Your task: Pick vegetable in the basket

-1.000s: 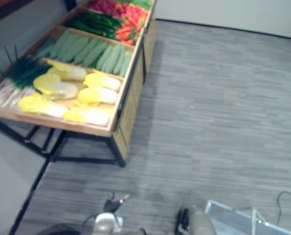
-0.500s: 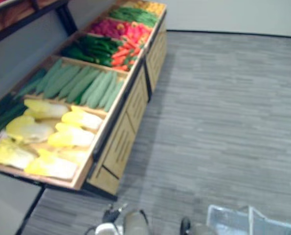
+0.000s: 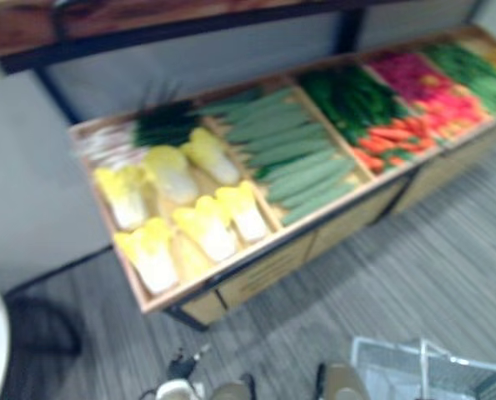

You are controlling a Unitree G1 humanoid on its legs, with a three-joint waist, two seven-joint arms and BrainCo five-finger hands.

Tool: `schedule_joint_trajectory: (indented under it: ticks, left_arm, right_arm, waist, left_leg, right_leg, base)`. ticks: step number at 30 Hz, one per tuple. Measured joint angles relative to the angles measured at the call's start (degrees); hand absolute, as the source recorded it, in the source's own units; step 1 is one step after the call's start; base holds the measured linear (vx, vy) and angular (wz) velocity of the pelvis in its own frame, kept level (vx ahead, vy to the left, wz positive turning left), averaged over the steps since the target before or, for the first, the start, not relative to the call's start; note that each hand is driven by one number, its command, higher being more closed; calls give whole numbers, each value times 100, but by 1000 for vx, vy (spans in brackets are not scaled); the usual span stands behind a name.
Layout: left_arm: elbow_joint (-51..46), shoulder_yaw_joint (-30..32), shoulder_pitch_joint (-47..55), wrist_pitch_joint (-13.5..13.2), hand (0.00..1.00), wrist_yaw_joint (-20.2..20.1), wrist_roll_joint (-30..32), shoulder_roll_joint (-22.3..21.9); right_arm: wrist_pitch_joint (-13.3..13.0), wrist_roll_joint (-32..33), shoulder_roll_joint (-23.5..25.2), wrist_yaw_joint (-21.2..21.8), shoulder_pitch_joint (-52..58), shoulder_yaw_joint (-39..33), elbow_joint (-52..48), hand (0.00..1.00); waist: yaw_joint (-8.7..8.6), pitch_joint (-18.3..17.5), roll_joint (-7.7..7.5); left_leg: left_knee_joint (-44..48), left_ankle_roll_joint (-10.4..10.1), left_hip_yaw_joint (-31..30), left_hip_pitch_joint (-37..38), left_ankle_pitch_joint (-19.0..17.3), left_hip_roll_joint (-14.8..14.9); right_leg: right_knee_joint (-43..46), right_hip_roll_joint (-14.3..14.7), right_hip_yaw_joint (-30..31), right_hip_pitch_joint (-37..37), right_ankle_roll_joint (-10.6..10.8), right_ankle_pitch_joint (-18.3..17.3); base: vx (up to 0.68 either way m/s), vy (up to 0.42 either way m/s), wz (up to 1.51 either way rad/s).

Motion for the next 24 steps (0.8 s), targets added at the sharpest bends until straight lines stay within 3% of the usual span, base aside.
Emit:
schedule_joint_trajectory:
  ticks: [1,2,3,4,5,8,9,10,12,14,17,20,24]
  left_arm:
    - [-23,204,23,-2,0,-1,-36,102]
    - [-32,522,61,4,0,7,-188,130]
    - [-46,672,106,11,0,4,-230,40]
    - [-152,922,184,11,0,3,-301,-91]
    - [-387,1152,218,-1,0,21,-498,-162]
    - [-897,1479,131,-27,0,135,-858,-178]
    - [-1167,1611,14,-58,0,282,-1033,-180]
    - [-1495,1773,-125,-76,0,454,-1260,-181]
    - [-1987,2060,-285,-315,0,850,-1640,-174]
    - [-2604,2342,-432,-530,0,1285,-1910,-107]
    - [-3349,2278,-655,-602,0,1723,-1872,192]
    - [-3799,1836,-875,-676,0,1881,-1240,575]
    - [-4231,1151,-999,-648,0,1885,-610,619]
  right_arm:
    - [-23,13,55,2,5,-14,6,100]
    - [-26,38,131,11,-10,-59,3,100]
    - [-26,39,112,7,0,-110,-38,100]
    - [-41,44,75,3,52,-210,-222,100]
    - [-47,105,53,12,26,-210,-360,100]
    - [-70,208,62,6,67,-218,-394,100]
    - [-77,209,74,-4,130,-215,-403,100]
    - [-91,209,75,-15,163,-218,-401,100]
    - [-101,209,62,-46,158,-229,-384,100]
    - [-92,209,107,-48,183,-356,-373,100]
    - [-90,241,178,-66,401,-586,-337,100]
    - [-94,264,191,-70,610,-670,-336,100]
    - [-63,259,262,-64,666,-676,-331,100]
  waist:
    - [17,-48,-160]
    - [36,-14,-146]
    - [66,-59,13]
    - [169,-137,237]
    - [168,-139,406]
    - [130,-159,483]
    - [134,-174,460]
    - [148,-193,433]
    - [134,-239,505]
    - [146,-244,512]
    - [133,-358,538]
    - [119,-469,603]
    - [-22,-490,626]
  left_leg:
    - [109,-288,-442,-111,-165,11]
    - [215,-537,-739,-61,-282,187]
    - [214,-608,-778,-20,-263,419]
    - [169,-709,-589,-13,-126,822]
    - [0,-800,-355,31,122,1081]
    - [-121,-765,378,44,580,1430]
    - [60,-695,1100,-59,662,1497]
    - [161,-669,1869,-59,684,1501]
    - [-216,-646,2594,110,776,1397]
    - [-687,-755,2664,364,935,1342]
    - [-1018,-740,2549,606,1036,1197]
    - [-1097,-725,2563,663,1047,1057]
    - [-1098,-715,2614,668,1053,931]
  right_leg:
    - [-219,-46,398,38,-50,38]
    - [140,80,208,101,209,358]
    - [311,237,3,99,58,207]
    - [454,461,-326,111,-99,19]
    - [467,643,-606,248,-226,-50]
    - [248,771,-1197,599,-441,-82]
    - [-11,785,-1447,766,-517,-63]
    - [-235,782,-1609,887,-586,4]
    - [-372,812,-1781,947,-647,110]
    - [-493,874,-1883,1095,-685,136]
    - [-642,830,-1905,1324,-661,153]
    - [-886,746,-1890,1455,-590,298]
    - [-1218,676,-1812,1556,-530,595]
  base:
    - [258,-721,187]
    - [308,-865,167]
    - [295,-796,119]
    - [233,-589,87]
    - [213,-511,86]
    - [170,-420,98]
    - [131,-299,91]
    - [127,-254,80]
    - [140,-113,48]
    - [150,-25,28]
    - [85,44,17]
    - [56,78,3]
    - [-15,78,-9]
